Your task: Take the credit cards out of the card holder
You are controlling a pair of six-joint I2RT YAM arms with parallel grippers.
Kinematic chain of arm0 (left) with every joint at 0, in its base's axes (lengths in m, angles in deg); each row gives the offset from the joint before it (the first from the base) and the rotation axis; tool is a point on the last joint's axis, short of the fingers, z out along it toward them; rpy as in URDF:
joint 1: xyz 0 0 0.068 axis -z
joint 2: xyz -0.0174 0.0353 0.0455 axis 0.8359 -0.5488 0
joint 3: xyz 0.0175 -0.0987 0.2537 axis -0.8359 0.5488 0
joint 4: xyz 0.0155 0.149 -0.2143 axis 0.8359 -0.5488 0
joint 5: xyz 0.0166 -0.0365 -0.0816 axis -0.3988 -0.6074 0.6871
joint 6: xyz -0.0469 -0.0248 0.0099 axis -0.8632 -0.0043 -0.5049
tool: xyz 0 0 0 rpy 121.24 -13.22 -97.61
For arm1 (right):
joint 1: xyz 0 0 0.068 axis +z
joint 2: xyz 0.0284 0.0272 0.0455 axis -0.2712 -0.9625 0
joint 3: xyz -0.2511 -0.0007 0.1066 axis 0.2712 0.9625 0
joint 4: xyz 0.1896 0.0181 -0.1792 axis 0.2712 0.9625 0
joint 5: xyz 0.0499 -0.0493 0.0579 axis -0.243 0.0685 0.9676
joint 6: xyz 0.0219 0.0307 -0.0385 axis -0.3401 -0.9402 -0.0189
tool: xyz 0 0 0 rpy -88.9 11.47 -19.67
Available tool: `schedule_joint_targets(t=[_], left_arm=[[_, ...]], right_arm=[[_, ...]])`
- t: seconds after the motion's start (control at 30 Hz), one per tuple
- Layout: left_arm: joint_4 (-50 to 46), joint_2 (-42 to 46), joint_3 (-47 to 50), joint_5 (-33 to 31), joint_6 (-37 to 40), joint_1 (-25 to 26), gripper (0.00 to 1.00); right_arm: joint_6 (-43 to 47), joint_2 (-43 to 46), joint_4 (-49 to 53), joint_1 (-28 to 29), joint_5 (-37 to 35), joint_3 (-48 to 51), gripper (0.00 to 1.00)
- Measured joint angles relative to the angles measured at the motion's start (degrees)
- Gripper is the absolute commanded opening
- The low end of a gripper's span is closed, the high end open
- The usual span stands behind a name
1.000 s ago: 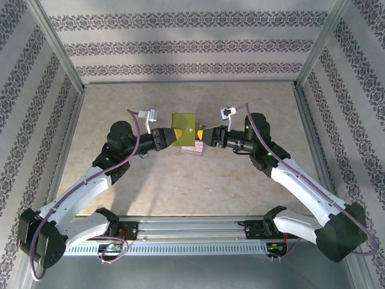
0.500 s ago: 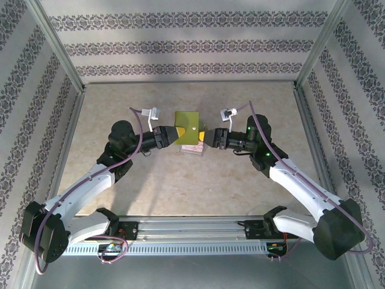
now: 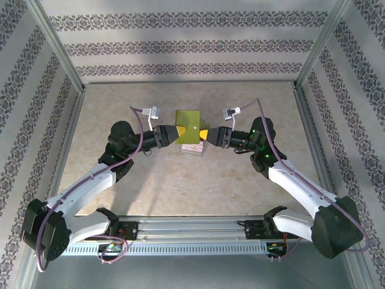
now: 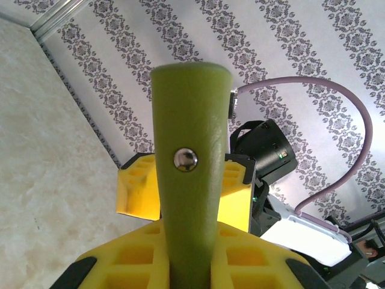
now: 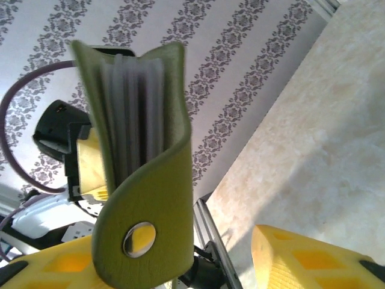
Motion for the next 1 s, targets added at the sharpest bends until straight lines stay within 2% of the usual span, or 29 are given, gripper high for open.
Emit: schedule_joint_targets(t=[0.2,0.47,0.63,1.0], left_arm=[[2.0,-0.9,0.0,0.6,-1.3,0.0,0.0],[3.5,-2.2,0.0,0.6,-2.6,0.0,0.0],[4.0,-2.2,0.0,0.6,-2.6,0.0,0.0],[4.5,-2.5,0.0,1.5,-3.0,0.0,0.0]], right_arm=[[-1.8,-0.2,-3.0,0.0,1.0,0.0,0.52],[-3.2,-1.3,-4.9,0.0,1.4,0.0,0.37],[-3.2,-1.3,-5.6,0.0,1.4,0.2,0.37],[-4.3,0.2,-5.9,-1.1,1.9,1.7,0.3]])
